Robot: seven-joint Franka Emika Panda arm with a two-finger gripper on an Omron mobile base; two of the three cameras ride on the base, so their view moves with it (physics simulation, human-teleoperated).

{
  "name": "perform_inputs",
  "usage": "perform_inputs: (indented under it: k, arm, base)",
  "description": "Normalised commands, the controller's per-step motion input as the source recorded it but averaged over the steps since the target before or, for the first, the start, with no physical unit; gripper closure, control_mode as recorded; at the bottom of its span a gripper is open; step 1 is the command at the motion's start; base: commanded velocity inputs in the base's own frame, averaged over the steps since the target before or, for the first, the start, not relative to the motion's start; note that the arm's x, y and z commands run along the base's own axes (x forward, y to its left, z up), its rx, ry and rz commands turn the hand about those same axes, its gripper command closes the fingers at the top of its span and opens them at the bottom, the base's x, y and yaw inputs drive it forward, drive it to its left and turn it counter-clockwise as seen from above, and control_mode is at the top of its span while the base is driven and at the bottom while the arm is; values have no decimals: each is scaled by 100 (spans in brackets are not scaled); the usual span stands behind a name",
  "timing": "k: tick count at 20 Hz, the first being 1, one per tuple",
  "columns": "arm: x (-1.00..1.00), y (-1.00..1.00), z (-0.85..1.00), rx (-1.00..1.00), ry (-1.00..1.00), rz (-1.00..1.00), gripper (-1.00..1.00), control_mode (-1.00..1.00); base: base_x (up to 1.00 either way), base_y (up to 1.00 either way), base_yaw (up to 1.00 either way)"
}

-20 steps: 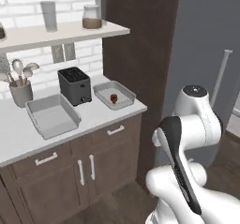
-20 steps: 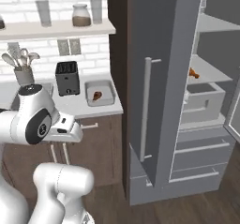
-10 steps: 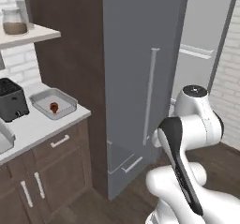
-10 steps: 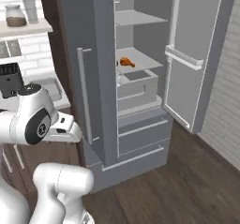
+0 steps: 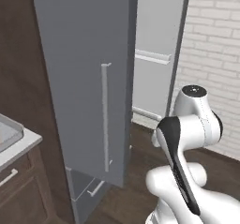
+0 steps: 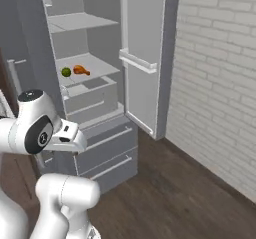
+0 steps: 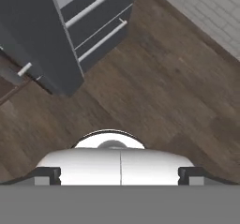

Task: Place one lime and one chicken drumstick in each tupperware on the nearby counter, to pack two identical lunches.

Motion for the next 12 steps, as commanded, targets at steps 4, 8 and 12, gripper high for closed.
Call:
perform_inputs:
  k: [4,8,12]
  arm:
    - [0,0,0,0,0,0,-100,100]
    - [0,0,0,0,0,0,-100,100]
    - [0,0,0,0,0,0,-100,100]
  base:
    - [100,-72,15]
    - [74,-71,59]
    - [42,-41,90]
